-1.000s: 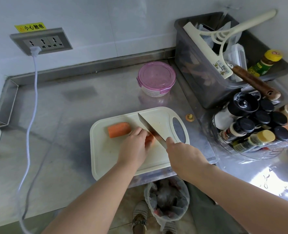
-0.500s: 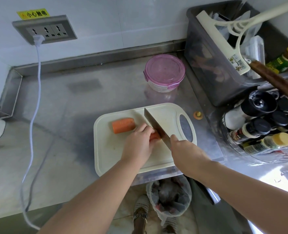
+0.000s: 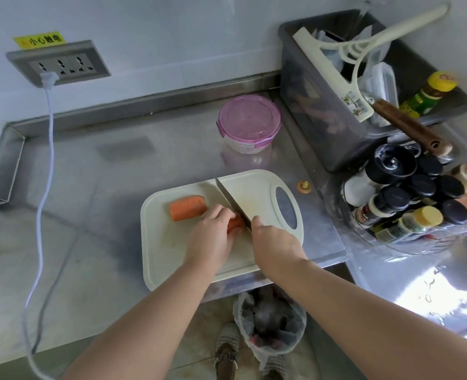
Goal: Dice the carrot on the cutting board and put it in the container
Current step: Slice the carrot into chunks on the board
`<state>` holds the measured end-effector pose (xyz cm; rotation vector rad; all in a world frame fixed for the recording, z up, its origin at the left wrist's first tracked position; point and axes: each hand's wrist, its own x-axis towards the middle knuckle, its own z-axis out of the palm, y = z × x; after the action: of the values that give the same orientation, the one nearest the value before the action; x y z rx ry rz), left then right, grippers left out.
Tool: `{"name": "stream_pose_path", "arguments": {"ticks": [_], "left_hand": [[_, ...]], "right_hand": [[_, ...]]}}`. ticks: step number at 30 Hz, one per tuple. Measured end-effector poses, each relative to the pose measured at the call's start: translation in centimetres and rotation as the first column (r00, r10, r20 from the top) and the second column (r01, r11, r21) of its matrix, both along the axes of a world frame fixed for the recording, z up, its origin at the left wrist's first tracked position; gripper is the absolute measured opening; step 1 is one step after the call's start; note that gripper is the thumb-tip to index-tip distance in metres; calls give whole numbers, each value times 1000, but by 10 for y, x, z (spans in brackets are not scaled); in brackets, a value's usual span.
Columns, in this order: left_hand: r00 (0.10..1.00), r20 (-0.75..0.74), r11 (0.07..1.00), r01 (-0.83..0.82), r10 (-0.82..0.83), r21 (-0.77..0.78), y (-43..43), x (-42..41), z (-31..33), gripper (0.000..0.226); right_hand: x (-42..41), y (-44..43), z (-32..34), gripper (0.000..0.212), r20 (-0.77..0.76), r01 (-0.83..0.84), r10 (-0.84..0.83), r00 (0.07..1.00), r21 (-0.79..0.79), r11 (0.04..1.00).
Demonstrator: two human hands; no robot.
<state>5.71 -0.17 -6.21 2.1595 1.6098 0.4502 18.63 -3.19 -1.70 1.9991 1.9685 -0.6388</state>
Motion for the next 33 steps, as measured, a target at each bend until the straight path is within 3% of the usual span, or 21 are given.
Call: {"name": "stream_pose_path", "arguments": {"ticks": [12, 19, 23, 33], "left_hand": [[996, 75, 999, -44, 43, 16, -4, 1, 0, 22], [996, 67, 998, -61, 62, -17, -8, -4, 5, 29], [996, 69, 998, -62, 63, -12, -7, -5, 4, 27], [995, 81, 999, -53, 52, 3, -6, -4, 1, 21]], "right_hand": [[19, -21, 13, 47, 63, -83, 80, 995, 51, 995], [15, -18, 23, 49, -23, -64, 64, 998, 25, 998], [8, -19, 27, 25, -104, 20, -17, 994, 32, 999], [8, -15, 30, 21, -119, 24, -24, 993, 0, 1000]]}}
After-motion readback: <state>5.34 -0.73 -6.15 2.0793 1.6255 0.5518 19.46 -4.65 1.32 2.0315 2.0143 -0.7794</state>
